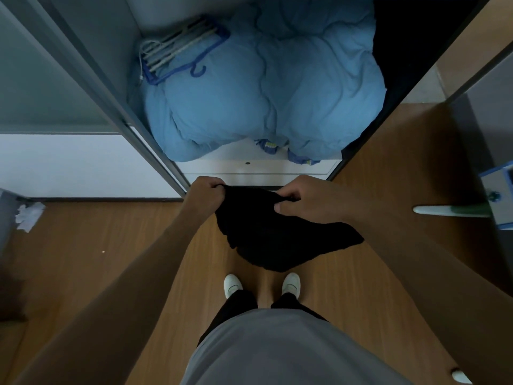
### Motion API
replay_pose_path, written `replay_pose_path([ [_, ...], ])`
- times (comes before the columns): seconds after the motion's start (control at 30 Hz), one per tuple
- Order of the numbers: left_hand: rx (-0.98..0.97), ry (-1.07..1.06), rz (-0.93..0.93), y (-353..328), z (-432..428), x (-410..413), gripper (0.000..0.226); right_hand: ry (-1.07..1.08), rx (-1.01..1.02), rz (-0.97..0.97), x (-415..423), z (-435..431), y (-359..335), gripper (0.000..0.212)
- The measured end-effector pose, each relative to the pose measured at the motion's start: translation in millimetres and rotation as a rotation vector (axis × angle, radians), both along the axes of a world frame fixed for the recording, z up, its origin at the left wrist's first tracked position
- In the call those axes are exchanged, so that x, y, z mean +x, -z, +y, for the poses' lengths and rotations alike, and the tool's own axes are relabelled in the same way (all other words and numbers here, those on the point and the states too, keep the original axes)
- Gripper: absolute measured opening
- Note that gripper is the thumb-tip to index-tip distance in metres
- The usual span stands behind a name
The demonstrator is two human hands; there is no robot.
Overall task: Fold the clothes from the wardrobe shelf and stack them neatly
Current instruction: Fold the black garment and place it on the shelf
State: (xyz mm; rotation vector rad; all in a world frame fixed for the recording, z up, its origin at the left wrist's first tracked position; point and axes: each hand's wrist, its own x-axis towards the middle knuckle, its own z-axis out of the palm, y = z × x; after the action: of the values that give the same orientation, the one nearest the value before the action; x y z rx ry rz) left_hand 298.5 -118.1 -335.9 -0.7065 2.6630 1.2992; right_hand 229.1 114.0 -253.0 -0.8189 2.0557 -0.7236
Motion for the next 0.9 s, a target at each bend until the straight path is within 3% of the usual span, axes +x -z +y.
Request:
replay_pose_path([
  [0.07, 0.009, 0.012, 0.011, -3.7, 1.6, -2.5, 0.027, -0.051, -0.001, -0.038, 0.8, -2.3, -0.1, 0.014],
  [0.17, 0.004, 0.026, 0.044, -11.7, 8.4, -9.5, 0.040, -0.146, 0.044, -0.081, 5.6, -8.6, -0.7, 0.020],
  [0.23, -0.005, 0.046, 0.066, -11.7, 14.2, -15.7, 0.035, -0.188, 0.055, -0.083, 8.4, -13.8, -0.5, 0.025],
  [0.4, 0.120, 0.068, 0.102, -4.3, 26.9, -22.8, 0.028, -0.096, 0.000, -0.166, 3.5, -14.7, 0.2, 0.040],
  [0.53, 0.346, 0.036, 0.075, -6.0, 33.5, -14.0, 0.032, 0.002, -0.036, -0.218, -0.9, -11.2, 0.0, 0.021],
  [0.67, 0.338, -0.056, 0.098, -4.0, 49.5, -7.3, 0.027, 0.079, -0.031, -0.170, -3.1, -12.8, -1.4, 0.015],
  [0.77, 0.507, -0.078, -0.022, -3.9, 54.8, -5.9, 0.026, 0.149, -0.063, -0.176, -4.3, -13.3, 1.1, 0.013],
  [0.9, 0.876, -0.152, -0.068, -7.3, 57.3, 2.4, 0.028, 0.203, -0.091, -0.173, -7.0, -11.9, -1.7, 0.019],
])
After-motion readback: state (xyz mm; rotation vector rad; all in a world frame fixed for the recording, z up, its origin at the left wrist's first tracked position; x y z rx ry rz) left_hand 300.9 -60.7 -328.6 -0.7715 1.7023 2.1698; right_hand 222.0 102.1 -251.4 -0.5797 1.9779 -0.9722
